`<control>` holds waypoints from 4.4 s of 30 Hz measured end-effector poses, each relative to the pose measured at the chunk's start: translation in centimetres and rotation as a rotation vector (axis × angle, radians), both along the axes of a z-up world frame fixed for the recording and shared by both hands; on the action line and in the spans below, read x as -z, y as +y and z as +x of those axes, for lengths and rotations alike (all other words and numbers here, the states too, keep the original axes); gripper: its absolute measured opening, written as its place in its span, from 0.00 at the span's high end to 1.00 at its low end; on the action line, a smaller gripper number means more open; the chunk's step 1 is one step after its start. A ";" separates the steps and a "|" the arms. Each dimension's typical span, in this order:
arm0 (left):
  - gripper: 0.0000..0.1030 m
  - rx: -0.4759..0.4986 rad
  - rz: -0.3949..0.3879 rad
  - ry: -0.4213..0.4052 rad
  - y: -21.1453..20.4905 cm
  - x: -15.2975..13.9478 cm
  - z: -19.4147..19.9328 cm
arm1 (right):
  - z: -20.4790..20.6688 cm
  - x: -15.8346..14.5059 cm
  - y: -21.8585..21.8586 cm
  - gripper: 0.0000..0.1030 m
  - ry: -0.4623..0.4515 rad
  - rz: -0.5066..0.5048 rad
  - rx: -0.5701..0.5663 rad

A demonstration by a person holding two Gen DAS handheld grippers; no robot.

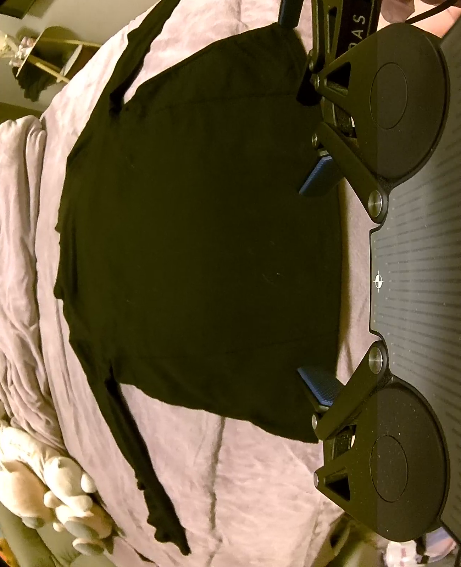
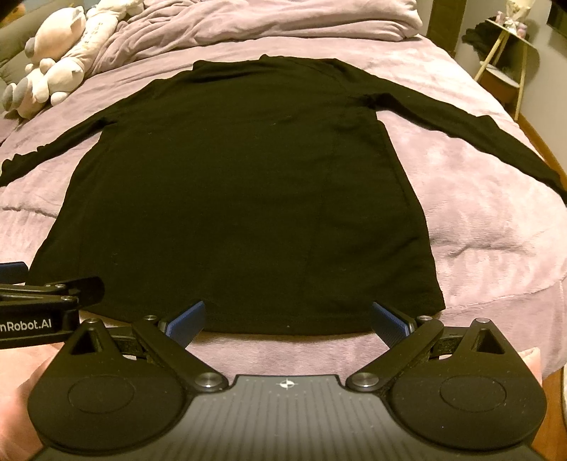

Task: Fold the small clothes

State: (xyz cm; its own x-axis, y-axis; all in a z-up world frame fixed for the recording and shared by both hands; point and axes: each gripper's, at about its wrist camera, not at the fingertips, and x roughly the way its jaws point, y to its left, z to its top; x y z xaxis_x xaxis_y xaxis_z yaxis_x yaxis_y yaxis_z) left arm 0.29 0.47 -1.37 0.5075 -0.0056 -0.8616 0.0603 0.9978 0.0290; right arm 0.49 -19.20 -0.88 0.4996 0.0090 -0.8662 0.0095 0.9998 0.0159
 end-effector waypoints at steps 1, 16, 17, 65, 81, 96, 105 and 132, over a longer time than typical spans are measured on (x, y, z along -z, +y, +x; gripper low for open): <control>0.00 -0.001 0.000 0.002 0.0 0.1 0.0 | 0.0 0.0 0.0 0.04 -0.002 0.000 0.002; 0.00 -0.006 -0.003 0.043 -0.2 0.9 1.4 | 1.5 1.1 -2.1 0.04 0.004 0.199 0.013; 0.00 -0.008 -0.004 0.045 -0.2 0.9 1.6 | 1.8 1.1 -2.5 0.04 0.000 0.224 0.014; 0.00 -0.159 -0.114 0.083 1.5 6.4 13.7 | 22.8 -2.4 -20.3 0.93 -0.594 0.337 0.035; 0.10 0.007 -0.502 -0.001 -2.5 3.5 25.3 | 16.4 6.2 -12.7 0.44 -0.240 0.460 -0.019; 0.71 -0.039 -0.619 0.118 -5.5 7.1 30.9 | 14.5 8.7 -14.7 0.42 -0.217 0.576 0.043; 0.93 -0.059 -0.636 0.128 -4.7 7.7 31.4 | 14.1 8.5 -14.2 0.38 -0.220 0.560 0.042; 0.96 -0.313 -0.456 -0.157 12.8 2.0 32.3 | 18.8 6.5 -14.2 0.29 -0.253 0.660 0.098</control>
State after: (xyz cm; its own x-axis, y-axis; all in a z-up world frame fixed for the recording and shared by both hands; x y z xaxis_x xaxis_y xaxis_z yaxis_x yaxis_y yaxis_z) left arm 32.55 13.31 -3.41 0.6667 -0.1874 -0.7214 -0.2103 0.8812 -0.4233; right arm 19.30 -33.44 -7.34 0.7101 0.4363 -0.5527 0.0152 0.7753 0.6315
